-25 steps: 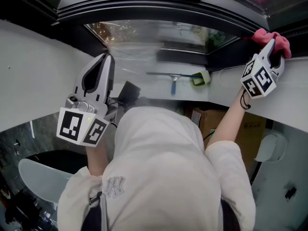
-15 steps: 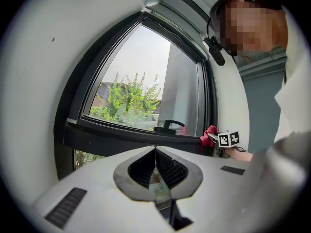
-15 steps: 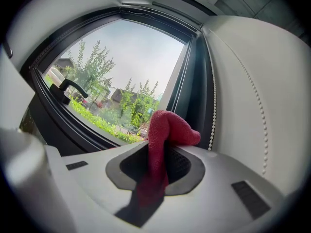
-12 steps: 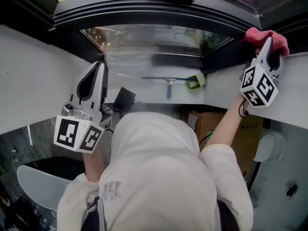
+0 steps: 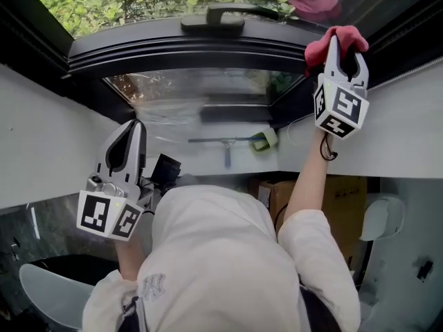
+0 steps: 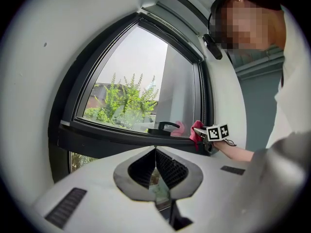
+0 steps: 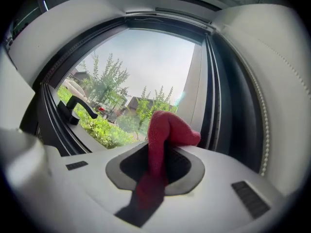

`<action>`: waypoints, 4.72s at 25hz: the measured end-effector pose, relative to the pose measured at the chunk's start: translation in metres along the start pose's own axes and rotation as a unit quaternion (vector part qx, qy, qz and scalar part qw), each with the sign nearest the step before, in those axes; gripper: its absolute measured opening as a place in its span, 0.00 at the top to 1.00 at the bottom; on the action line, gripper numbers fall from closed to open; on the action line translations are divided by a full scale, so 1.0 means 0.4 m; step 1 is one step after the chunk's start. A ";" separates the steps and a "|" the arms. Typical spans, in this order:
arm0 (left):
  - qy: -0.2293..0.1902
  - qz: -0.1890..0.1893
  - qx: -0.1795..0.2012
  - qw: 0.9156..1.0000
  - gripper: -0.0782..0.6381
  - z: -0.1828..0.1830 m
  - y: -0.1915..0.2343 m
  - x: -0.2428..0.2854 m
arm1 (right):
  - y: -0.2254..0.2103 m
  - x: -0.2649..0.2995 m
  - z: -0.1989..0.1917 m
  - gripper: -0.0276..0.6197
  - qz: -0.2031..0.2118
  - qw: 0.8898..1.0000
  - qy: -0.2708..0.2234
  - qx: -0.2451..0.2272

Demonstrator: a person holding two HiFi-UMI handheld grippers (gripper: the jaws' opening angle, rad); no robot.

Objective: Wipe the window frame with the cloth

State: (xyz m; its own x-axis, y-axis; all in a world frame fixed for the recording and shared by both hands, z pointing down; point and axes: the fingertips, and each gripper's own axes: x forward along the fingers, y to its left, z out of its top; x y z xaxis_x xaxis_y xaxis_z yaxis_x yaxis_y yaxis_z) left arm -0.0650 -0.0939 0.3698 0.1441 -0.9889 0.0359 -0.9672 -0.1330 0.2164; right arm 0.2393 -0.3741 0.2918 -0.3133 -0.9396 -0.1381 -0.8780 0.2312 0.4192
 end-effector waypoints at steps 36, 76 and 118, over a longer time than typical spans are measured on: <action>0.010 -0.013 -0.011 1.000 0.88 -0.024 -0.006 0.033 | 0.051 0.036 -0.070 0.83 -0.004 0.998 0.061 0.019; -0.003 -0.077 0.019 0.997 0.88 0.001 -0.080 0.086 | 0.202 0.030 0.004 0.83 0.034 0.998 0.058 -0.001; -0.004 -0.105 0.027 0.994 0.88 0.058 0.100 0.032 | 0.319 0.029 0.049 0.83 -0.030 0.993 0.085 0.073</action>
State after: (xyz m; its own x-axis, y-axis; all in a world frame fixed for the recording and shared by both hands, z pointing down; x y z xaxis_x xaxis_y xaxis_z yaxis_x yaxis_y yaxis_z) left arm -0.1069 -0.1135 0.3564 0.3423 -0.9395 -0.0117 -0.9260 -0.3395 0.1650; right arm 0.1164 -0.3507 0.3262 -0.2031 -0.9792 -0.0001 -0.9405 0.1951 0.2782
